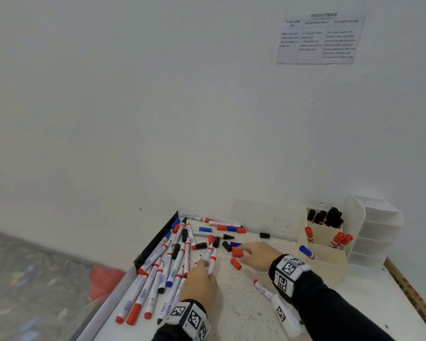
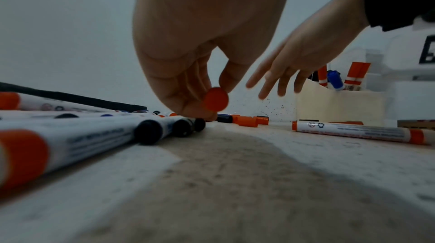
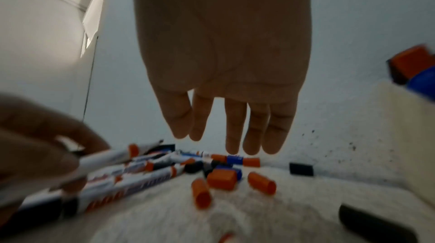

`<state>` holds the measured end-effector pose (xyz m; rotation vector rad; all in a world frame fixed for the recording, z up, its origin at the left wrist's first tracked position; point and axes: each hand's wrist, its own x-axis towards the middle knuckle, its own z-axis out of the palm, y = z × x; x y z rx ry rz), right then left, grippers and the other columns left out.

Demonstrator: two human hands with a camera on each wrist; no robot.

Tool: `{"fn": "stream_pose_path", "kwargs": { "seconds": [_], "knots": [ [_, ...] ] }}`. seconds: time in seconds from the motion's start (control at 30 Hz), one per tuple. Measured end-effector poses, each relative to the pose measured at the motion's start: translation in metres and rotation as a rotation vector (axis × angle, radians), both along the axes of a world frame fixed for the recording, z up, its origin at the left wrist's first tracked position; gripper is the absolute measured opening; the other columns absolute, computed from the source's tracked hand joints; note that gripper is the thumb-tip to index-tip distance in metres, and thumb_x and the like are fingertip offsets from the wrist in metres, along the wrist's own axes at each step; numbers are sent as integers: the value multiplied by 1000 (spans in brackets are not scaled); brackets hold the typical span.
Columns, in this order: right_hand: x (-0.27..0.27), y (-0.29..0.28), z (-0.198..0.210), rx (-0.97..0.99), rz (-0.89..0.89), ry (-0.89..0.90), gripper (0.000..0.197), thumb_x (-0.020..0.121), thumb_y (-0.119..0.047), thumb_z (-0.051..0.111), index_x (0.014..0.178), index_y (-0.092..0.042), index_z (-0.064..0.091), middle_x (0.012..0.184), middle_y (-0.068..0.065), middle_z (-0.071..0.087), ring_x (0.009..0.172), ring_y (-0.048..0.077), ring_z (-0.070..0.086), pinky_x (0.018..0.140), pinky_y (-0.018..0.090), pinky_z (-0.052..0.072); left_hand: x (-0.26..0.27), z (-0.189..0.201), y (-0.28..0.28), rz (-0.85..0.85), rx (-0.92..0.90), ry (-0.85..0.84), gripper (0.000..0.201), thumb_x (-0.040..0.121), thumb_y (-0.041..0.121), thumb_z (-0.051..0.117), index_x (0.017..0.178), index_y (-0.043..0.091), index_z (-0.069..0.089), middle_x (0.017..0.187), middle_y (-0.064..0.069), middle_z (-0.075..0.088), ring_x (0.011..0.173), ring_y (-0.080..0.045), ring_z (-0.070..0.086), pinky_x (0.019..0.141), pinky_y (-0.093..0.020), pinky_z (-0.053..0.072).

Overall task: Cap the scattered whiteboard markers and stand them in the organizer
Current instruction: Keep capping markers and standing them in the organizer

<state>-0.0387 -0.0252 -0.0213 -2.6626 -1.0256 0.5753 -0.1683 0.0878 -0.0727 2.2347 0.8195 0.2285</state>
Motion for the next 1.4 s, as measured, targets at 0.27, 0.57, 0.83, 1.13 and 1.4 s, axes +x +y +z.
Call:
{"fn": "stream_pose_path", "kwargs": {
  "seconds": [0.27,0.57,0.83,1.13,1.4],
  "knots": [
    [-21,23,-48,-145,-95,-143,37,92,-27,49,128,-30,50,136,-2,48,126,19,41,109,42,29,-16,-2,11,-46,-31,-11,36,94,23,48,130,23,42,118,1,59,97,-7,56,91,-22,47],
    [-38,0,-36,573,-339,27,12,96,-20,43,108,-21,45,93,1,59,73,9,55,67,19,46,-12,-3,-8,-156,-3,-16,36,94,22,50,129,23,44,123,2,57,110,-11,55,96,-24,44],
    [-43,-61,-46,612,-399,97,14,91,-11,51,100,-21,48,98,-3,51,83,8,52,62,10,38,1,-8,-33,-315,29,0,33,94,13,46,126,23,49,117,1,58,96,-9,55,83,-17,42],
    [-43,-90,-48,761,-384,183,25,85,6,55,84,-20,57,93,-2,63,90,8,64,79,20,53,-4,-13,-43,-391,99,5,35,85,11,58,112,33,55,102,11,59,89,-3,56,85,-19,49],
    [-46,-82,-52,701,-388,65,37,86,4,49,79,-32,51,96,1,63,94,14,61,90,26,50,-4,-14,-39,-372,87,-37,33,87,7,54,110,30,56,101,9,60,89,-5,57,81,-18,48]
  ]
}}
